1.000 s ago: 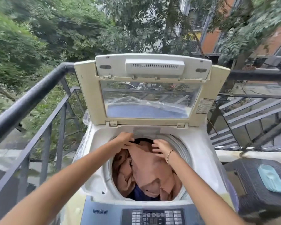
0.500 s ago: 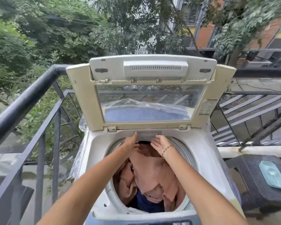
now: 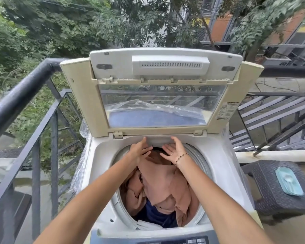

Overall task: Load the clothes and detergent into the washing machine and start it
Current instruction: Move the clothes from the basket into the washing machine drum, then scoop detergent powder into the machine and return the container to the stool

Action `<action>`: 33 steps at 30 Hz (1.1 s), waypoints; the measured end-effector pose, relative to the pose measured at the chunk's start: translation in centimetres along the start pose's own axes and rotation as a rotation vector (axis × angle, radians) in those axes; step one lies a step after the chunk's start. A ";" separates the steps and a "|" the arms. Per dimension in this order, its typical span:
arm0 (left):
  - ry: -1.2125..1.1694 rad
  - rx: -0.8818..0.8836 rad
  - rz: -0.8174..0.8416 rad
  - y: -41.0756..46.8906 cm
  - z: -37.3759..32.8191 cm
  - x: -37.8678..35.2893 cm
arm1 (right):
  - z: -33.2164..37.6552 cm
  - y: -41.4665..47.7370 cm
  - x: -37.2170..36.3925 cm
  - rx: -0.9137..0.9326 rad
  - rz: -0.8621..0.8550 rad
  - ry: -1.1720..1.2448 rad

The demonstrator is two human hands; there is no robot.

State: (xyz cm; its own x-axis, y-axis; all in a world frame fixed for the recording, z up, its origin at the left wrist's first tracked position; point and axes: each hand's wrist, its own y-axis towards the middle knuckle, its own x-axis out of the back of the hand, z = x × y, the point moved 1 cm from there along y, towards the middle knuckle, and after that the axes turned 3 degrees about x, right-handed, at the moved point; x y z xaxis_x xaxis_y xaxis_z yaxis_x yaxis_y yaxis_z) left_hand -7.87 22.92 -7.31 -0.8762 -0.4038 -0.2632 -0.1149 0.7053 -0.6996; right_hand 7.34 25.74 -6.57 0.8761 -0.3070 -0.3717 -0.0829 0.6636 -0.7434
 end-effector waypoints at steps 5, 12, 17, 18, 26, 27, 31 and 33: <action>0.006 -0.002 -0.010 -0.2 0.1 0.1 | -0.3 0.3 -0.1 0.028 0.011 -0.031; 0.020 0.005 0.022 -0.3 0.3 0.2 | -0.8 0.9 0.4 0.104 0.019 -0.033; 0.136 0.033 0.095 -1.1 0.1 0.8 | -1.1 1.3 0.6 0.105 0.009 0.036; 0.166 0.035 0.101 -1.3 0.1 0.9 | -1.1 1.4 0.6 0.106 -0.003 0.033; 0.354 0.112 0.048 -2.2 0.9 2.6 | -2.1 0.8 2.4 0.107 -0.046 -0.027; 0.368 0.123 0.050 -2.2 1.1 2.8 | -2.3 0.7 2.6 0.105 -0.048 -0.030; 0.426 0.108 0.089 -2.7 1.6 2.9 | -2.9 0.1 3.2 0.110 -0.045 -0.041; 0.457 0.087 0.092 -2.7 1.8 2.9 | -3.2 -0.2 3.3 0.112 -0.048 -0.039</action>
State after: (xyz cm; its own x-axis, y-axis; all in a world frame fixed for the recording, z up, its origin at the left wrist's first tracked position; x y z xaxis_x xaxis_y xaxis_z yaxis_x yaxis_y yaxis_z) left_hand -9.26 18.76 -7.35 -0.9993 -0.0302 -0.0209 -0.0046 0.6669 -0.7452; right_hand 8.73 22.44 -9.44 0.8959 -0.3145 -0.3137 0.0111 0.7219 -0.6919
